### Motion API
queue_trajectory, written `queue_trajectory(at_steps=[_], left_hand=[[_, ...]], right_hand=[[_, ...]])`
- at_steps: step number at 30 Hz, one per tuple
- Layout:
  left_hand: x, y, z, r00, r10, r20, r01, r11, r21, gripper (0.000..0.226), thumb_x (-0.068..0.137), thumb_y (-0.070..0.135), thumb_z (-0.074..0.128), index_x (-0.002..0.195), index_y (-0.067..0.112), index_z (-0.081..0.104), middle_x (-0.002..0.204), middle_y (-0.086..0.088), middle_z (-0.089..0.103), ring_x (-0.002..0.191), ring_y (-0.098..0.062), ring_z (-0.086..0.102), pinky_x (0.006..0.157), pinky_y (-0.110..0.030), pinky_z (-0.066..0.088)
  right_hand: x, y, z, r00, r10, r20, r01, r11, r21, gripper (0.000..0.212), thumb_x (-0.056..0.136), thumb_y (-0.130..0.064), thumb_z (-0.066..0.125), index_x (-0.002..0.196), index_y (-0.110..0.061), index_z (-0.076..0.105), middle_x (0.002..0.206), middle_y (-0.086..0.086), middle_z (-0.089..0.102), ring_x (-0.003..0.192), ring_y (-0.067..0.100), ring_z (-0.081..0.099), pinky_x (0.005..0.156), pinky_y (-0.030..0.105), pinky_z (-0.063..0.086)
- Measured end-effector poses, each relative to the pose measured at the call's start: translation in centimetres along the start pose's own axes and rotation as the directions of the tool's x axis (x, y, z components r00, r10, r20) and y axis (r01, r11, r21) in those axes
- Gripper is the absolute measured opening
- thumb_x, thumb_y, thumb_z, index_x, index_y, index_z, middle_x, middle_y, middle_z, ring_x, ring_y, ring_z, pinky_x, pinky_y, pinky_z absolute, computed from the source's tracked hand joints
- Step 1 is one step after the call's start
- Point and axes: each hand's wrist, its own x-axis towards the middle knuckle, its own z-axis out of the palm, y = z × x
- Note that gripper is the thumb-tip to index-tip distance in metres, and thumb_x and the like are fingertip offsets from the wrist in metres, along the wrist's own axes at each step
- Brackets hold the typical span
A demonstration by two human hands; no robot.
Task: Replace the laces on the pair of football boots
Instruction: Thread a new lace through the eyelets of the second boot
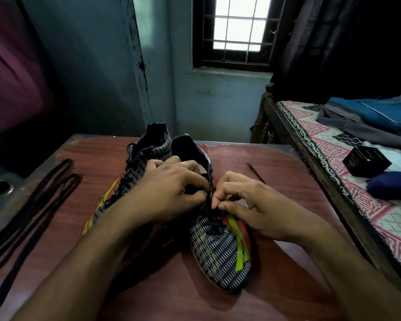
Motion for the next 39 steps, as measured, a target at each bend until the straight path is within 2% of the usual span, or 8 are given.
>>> queue_trajectory(at_steps=[11, 18, 21, 24, 26, 29, 36, 39], left_hand=[[1.1, 1.2, -1.4, 0.975, -0.011, 0.224, -0.017, 0.992, 0.122, 0.017, 0.090, 0.066, 0.056, 0.083, 0.051, 0.062, 0.098, 0.024, 0.048, 0.110, -0.001, 0.040, 0.104, -0.049, 0.026], [0.5, 2.3, -0.8, 0.994, -0.091, 0.056, 0.093, 0.995, -0.033, 0.009, 0.086, 0.047, 0.074, 0.080, 0.041, 0.071, 0.089, 0.027, 0.064, 0.099, 0.006, 0.049, 0.095, -0.038, 0.031], [0.3, 2.5, -1.3, 0.990, -0.117, 0.080, 0.129, 0.978, -0.166, 0.006, 0.082, 0.035, 0.080, 0.078, 0.032, 0.076, 0.075, 0.024, 0.067, 0.076, 0.012, 0.056, 0.080, -0.031, 0.043], [0.2, 3.2, -1.5, 0.987, -0.142, 0.073, 0.153, 0.970, -0.187, 0.004, 0.080, 0.028, 0.082, 0.078, 0.028, 0.078, 0.071, 0.023, 0.066, 0.068, 0.012, 0.056, 0.076, -0.031, 0.045], [0.1, 3.6, -1.2, 0.982, -0.181, 0.056, 0.188, 0.967, -0.169, 0.007, 0.078, 0.031, 0.082, 0.079, 0.036, 0.076, 0.071, 0.029, 0.065, 0.070, 0.015, 0.055, 0.088, -0.039, 0.049], [0.1, 3.6, -0.7, 0.967, -0.253, 0.033, 0.254, 0.945, -0.206, 0.017, 0.076, 0.038, 0.081, 0.082, 0.050, 0.071, 0.072, 0.031, 0.068, 0.068, 0.015, 0.056, 0.097, -0.053, 0.048], [1.1, 5.2, 1.9, 0.924, -0.292, -0.249, 0.259, 0.953, -0.154, 0.017, 0.077, 0.057, 0.070, 0.072, 0.041, 0.069, 0.076, 0.025, 0.069, 0.094, -0.004, 0.060, 0.091, -0.043, 0.034], [0.9, 5.3, 3.3, 0.895, -0.278, -0.350, 0.254, 0.961, -0.114, 0.012, 0.077, 0.056, 0.065, 0.074, 0.046, 0.067, 0.091, 0.024, 0.064, 0.106, -0.006, 0.049, 0.103, -0.045, 0.027]], right_hand=[[-0.2, 0.1, -0.7, 1.000, 0.008, -0.008, -0.007, 0.998, 0.062, 0.017, 0.099, -0.016, 0.067, 0.099, -0.032, 0.074, 0.103, -0.016, 0.062, 0.106, 0.010, 0.062, 0.088, 0.025, 0.050], [-0.5, -0.5, -1.3, 0.999, 0.035, -0.041, -0.031, 0.996, 0.084, 0.018, 0.095, -0.012, 0.071, 0.096, -0.029, 0.077, 0.099, -0.015, 0.066, 0.098, 0.006, 0.065, 0.081, 0.020, 0.051], [-0.4, -1.2, -1.2, 0.994, 0.085, -0.068, -0.077, 0.991, 0.113, 0.017, 0.093, -0.012, 0.073, 0.092, -0.029, 0.078, 0.092, -0.014, 0.071, 0.088, 0.003, 0.068, 0.076, 0.014, 0.048], [-0.4, -1.8, -1.0, 0.978, 0.193, -0.084, -0.177, 0.970, 0.165, 0.015, 0.092, -0.016, 0.073, 0.086, -0.029, 0.076, 0.084, -0.007, 0.074, 0.077, 0.005, 0.067, 0.071, 0.025, 0.055], [-0.5, -2.0, -1.0, 0.966, 0.242, -0.087, -0.222, 0.955, 0.195, 0.015, 0.092, -0.014, 0.071, 0.085, -0.027, 0.075, 0.081, 0.000, 0.073, 0.071, 0.011, 0.065, 0.070, 0.032, 0.055], [-0.5, -2.2, -1.0, 0.936, 0.323, -0.140, -0.259, 0.902, 0.346, 0.010, 0.088, -0.008, 0.075, 0.086, -0.018, 0.076, 0.072, 0.002, 0.070, 0.062, 0.007, 0.060, 0.057, 0.022, 0.050], [-0.2, -1.3, -0.9, 0.834, 0.509, -0.214, -0.312, 0.755, 0.577, 0.020, 0.080, 0.002, 0.082, 0.088, -0.013, 0.072, 0.075, 0.012, 0.072, 0.059, 0.008, 0.063, 0.054, 0.021, 0.050], [0.0, -1.0, -0.6, 0.799, 0.539, -0.264, -0.332, 0.763, 0.554, 0.023, 0.078, 0.004, 0.077, 0.084, -0.017, 0.069, 0.069, 0.005, 0.070, 0.057, 0.007, 0.059, 0.054, 0.024, 0.050]])
